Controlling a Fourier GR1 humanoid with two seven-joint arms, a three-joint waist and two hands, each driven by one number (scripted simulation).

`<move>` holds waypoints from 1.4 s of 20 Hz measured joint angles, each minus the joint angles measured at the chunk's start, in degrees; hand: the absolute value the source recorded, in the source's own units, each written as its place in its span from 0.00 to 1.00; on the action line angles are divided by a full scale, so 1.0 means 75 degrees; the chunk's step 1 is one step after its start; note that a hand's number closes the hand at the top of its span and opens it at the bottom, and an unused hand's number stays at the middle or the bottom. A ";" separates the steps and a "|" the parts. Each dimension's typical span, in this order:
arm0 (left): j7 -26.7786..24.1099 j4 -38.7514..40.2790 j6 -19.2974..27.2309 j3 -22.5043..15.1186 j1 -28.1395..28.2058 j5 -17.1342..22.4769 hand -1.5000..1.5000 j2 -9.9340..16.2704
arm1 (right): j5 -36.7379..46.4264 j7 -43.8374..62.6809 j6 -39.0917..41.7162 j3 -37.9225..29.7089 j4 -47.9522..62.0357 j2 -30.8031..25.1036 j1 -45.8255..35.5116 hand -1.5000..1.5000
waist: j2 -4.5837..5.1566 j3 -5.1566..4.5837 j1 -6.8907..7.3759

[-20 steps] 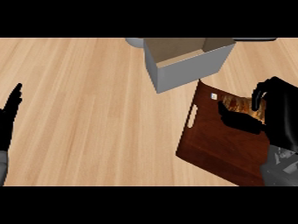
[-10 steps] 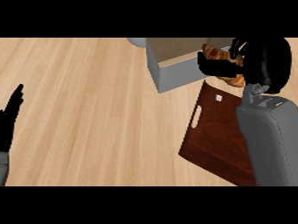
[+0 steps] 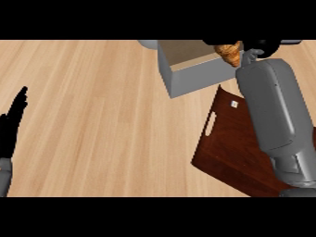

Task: Pick the croissant from the tray and place it in the cardboard box

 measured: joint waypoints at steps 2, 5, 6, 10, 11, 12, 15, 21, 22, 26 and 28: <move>-0.0048 0.0014 0.0017 -0.0005 0.0006 -0.0053 0.50 -0.0011 | -0.0048 -0.0254 -0.0425 -0.0189 0.0866 -0.0045 -0.0334 1.00 | 0.0011 0.0001 0.0026; -0.0051 0.0100 0.0004 0.0007 -0.0103 -0.0067 0.50 -0.0038 | -0.0066 -0.0448 -0.0904 -0.0433 0.2078 -0.0119 -0.0850 1.00 | 0.0038 0.0000 0.0073; -0.0049 0.0073 -0.0027 0.0008 -0.0120 -0.0061 0.50 -0.0021 | 0.0015 -0.0442 -0.1060 -0.0461 0.2443 -0.0149 -0.0939 1.00 | 0.0054 -0.0002 0.0117; 0.0020 0.0032 -0.0118 0.0022 -0.0258 -0.0043 0.50 0.0023 | -0.0057 -0.0516 -0.1788 -0.0844 0.3563 -0.0243 -0.1201 0.00 | 0.0093 0.0000 0.0202; 0.0045 0.0062 -0.0102 -0.0005 -0.0323 -0.0069 0.50 -0.0009 | -0.0170 -0.0509 -0.1874 -0.0988 0.3761 -0.0246 -0.1304 0.00 | 0.0107 0.0003 0.0213; 0.0032 0.0056 -0.0115 0.0007 -0.0320 -0.0064 0.50 0.0003 | -0.0292 -0.0542 -0.1911 -0.1135 0.3960 -0.0294 -0.1380 0.00 | 0.0117 0.0003 0.0241; 0.0100 0.0010 -0.0128 -0.0020 -0.0378 -0.0096 0.50 -0.0006 | -0.0586 -0.0798 -0.2162 -0.1472 0.4475 -0.0326 -0.1475 0.00 | 0.0142 0.0009 0.0289; -0.0013 0.0116 -0.0029 -0.0115 -0.0361 -0.0209 0.50 -0.0181 | -0.0984 -0.1824 -0.2802 -0.1879 0.4984 -0.0434 -0.1535 0.00 | 0.0170 0.0012 0.0316; -0.0034 0.0184 -0.0027 -0.0104 -0.0399 -0.0219 0.50 -0.0178 | -0.1017 -0.1995 -0.2944 -0.1908 0.4998 -0.0430 -0.1569 0.00 | 0.0169 0.0012 0.0303; 0.0093 0.0020 -0.0146 -0.0005 -0.0356 -0.0139 0.50 -0.0054 | -0.1325 -0.2771 -0.3669 -0.2182 0.4891 -0.0440 -0.1493 0.00 | 0.0134 0.0015 0.0290; 0.0073 0.0107 -0.0100 0.0018 -0.0394 -0.0166 0.50 -0.0074 | -0.1578 -0.3152 -0.4030 -0.2379 0.4747 -0.0395 -0.1459 0.00 | 0.0119 0.0016 0.0225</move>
